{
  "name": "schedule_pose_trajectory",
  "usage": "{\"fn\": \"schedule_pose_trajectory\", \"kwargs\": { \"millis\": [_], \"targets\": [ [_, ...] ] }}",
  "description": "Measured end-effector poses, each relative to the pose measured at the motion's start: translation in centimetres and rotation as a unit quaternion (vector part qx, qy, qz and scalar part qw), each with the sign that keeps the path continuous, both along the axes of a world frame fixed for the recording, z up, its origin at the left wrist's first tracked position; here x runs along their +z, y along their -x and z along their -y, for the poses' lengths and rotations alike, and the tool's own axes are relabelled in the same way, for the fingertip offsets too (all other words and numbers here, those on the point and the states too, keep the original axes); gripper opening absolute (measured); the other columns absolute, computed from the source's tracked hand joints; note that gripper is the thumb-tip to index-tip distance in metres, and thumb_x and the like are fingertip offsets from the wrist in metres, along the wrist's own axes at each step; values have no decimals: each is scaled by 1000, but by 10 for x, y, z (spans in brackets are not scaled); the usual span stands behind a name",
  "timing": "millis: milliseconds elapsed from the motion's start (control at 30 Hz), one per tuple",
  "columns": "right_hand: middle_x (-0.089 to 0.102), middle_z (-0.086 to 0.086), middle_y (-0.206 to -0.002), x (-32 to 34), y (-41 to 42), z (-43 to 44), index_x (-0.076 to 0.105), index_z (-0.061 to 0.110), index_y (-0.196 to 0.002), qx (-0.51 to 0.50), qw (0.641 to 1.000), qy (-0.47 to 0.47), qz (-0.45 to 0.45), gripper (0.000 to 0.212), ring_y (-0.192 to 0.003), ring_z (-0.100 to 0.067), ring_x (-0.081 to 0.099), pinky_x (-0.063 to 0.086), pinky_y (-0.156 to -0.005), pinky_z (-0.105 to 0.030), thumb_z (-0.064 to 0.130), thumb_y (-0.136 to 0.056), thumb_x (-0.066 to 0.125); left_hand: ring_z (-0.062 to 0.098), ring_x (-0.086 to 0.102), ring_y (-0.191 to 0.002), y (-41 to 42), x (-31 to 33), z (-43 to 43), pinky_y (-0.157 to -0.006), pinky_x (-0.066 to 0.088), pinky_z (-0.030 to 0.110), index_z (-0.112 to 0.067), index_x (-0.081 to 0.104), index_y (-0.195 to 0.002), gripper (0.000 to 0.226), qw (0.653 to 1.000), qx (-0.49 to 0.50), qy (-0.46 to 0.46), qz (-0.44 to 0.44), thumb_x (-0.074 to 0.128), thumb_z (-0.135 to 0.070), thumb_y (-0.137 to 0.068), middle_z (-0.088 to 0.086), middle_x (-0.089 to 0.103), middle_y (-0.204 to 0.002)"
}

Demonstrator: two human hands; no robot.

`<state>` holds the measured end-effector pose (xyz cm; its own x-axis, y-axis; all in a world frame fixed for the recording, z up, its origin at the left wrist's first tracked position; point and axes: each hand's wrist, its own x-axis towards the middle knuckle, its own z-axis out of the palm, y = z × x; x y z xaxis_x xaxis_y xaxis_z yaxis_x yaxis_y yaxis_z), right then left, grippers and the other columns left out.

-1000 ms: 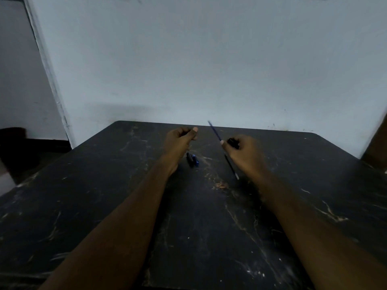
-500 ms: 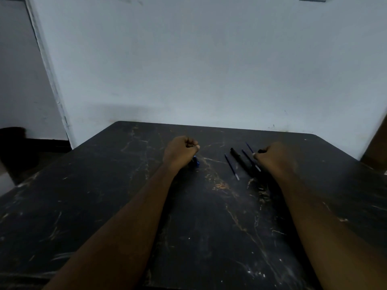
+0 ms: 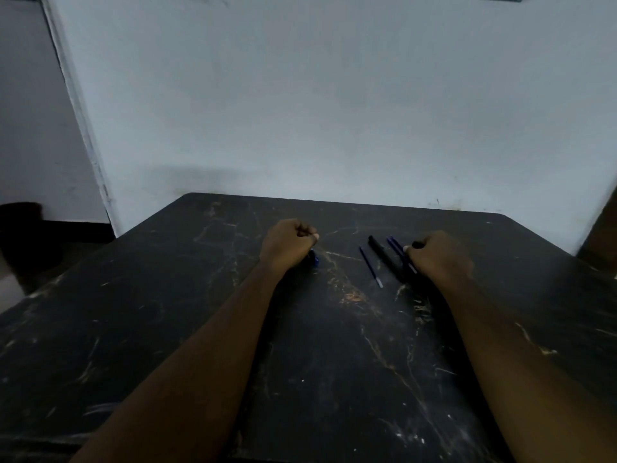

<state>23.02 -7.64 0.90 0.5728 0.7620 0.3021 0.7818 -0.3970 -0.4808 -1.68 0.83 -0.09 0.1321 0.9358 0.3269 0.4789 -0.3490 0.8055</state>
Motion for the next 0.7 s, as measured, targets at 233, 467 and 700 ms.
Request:
{"fn": "schedule_pose_trajectory", "kwargs": {
  "millis": [233, 467, 700],
  "targets": [
    [73, -11, -94, 3, 5, 1, 74, 13, -102, -3, 998, -55, -7, 34, -86, -32, 67, 53, -76, -35, 41, -90, 60, 9, 66, -89, 4, 0, -1, -92, 53, 39, -30, 67, -79, 5, 998, 12, 10, -63, 69, -32, -84, -12, 69, -87],
    [68, -5, -73, 7, 26, 2, 72, 14, -83, 74, 993, -93, 14, 33, -73, -28, 65, 52, -69, -33, 42, -90, 58, 10, 65, -88, 8, 2, -2, -93, 52, 38, -30, 67, -75, 9, 994, 26, 16, -101, 71, -33, -82, -13, 68, -84],
    [65, 2, -68, 4, 64, 0, 71, 18, -81, 170, 980, -88, 47, 35, -65, -15, 59, 45, -61, -27, 49, -91, 58, 10, 65, -83, 13, 4, -3, -85, 53, 32, -28, 72, -77, 8, 991, 20, 19, -132, 73, -35, -81, -9, 72, -86]
  ]
}}
